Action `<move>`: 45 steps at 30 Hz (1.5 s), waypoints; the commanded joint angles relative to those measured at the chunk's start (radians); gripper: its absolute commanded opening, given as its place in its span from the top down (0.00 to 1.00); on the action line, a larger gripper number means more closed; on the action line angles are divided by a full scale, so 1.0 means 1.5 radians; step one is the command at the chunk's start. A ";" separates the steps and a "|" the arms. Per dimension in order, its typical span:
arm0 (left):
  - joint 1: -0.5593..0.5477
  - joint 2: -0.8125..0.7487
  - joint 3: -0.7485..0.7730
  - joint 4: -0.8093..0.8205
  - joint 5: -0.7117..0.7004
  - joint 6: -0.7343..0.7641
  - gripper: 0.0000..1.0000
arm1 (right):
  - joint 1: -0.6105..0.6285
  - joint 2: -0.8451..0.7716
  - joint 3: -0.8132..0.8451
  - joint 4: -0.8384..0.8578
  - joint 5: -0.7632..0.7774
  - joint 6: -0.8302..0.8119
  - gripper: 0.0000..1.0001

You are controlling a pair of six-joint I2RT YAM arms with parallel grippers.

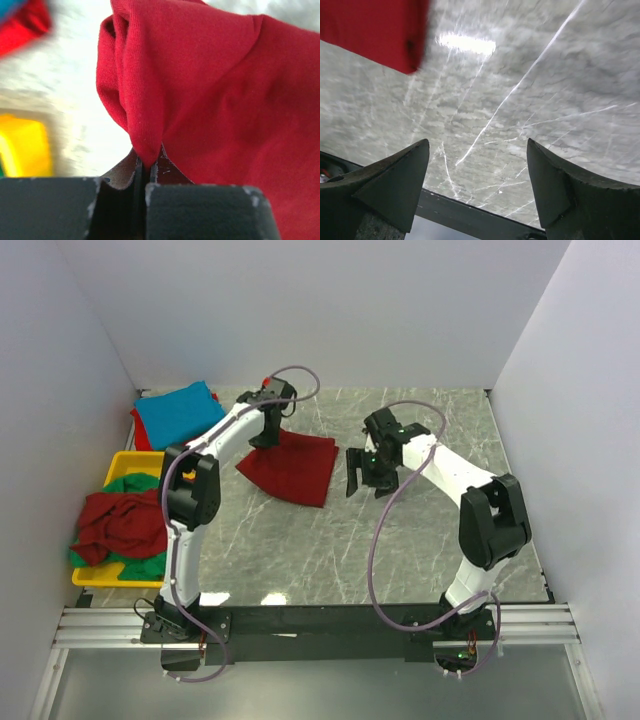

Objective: Fold and stack the t-shirts
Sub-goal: Neatly place the folded tshirt to the corner

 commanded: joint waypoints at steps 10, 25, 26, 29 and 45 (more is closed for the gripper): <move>0.103 0.068 0.242 -0.061 -0.156 0.122 1.00 | -0.019 0.053 0.133 -0.051 -0.025 -0.022 0.16; 0.187 0.085 0.340 0.065 -0.120 0.211 0.99 | -0.028 0.148 0.262 -0.113 -0.022 -0.019 0.16; 0.202 0.077 0.341 0.067 -0.114 0.212 0.99 | -0.028 0.157 0.273 -0.115 -0.025 -0.018 0.16; 0.228 0.060 0.342 0.084 -0.092 0.214 0.99 | -0.027 0.172 0.292 -0.120 -0.025 -0.014 0.16; 0.360 0.037 0.358 0.126 0.045 0.149 0.99 | -0.026 0.221 0.357 -0.132 -0.040 0.013 0.16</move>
